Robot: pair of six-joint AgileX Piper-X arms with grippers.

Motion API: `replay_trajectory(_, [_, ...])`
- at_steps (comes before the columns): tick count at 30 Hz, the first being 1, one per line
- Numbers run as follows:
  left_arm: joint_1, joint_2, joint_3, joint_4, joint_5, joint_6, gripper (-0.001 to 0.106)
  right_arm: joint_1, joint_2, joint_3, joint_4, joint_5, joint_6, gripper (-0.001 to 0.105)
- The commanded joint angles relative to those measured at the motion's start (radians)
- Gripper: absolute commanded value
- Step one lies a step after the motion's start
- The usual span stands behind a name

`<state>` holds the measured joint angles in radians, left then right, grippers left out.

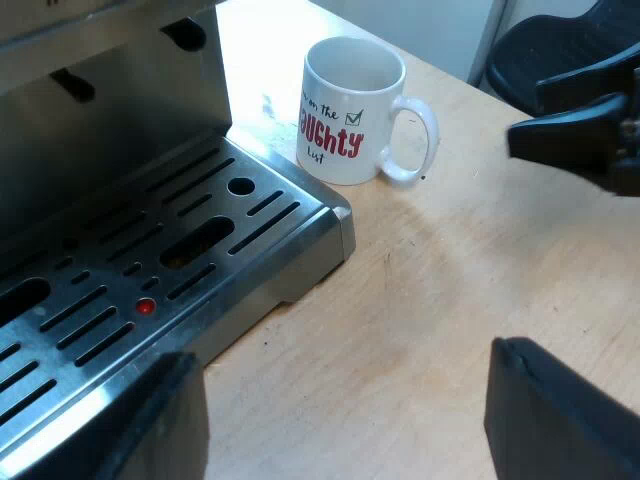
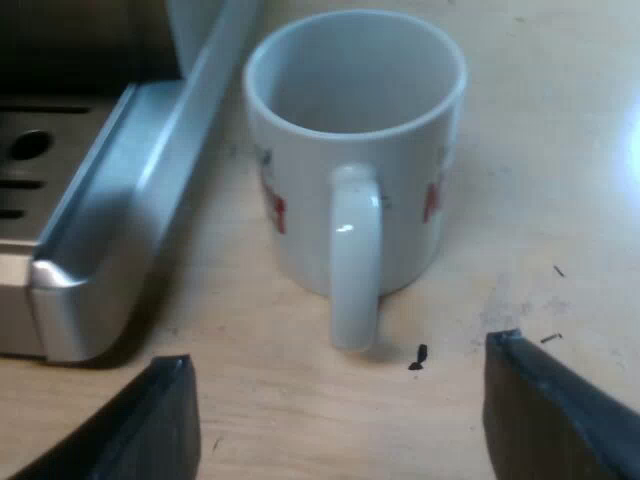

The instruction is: Place mug into machine

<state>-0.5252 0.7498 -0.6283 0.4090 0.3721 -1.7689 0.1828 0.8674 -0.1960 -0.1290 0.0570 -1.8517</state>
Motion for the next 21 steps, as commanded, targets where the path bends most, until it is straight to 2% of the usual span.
replay_trajectory(1, [-0.007,0.002,-0.006,-0.018,0.004,-0.003,0.061,0.012,0.071,-0.001,-0.095,0.06,0.031,0.062])
replay_trajectory(4, [-0.007,0.002,-0.006,-0.018,0.004,-0.003,0.061,0.01,0.195,-0.001,-0.199,0.062,0.084,0.062])
replay_trajectory(15, [-0.007,0.002,-0.006,-0.018,0.004,-0.003,0.061,0.01,0.48,-0.005,-0.496,0.057,0.102,0.062])
replay_trajectory(21, [-0.007,0.002,-0.006,-0.018,0.004,-0.003,0.061,0.01,0.594,-0.052,-0.56,0.059,0.102,0.062])
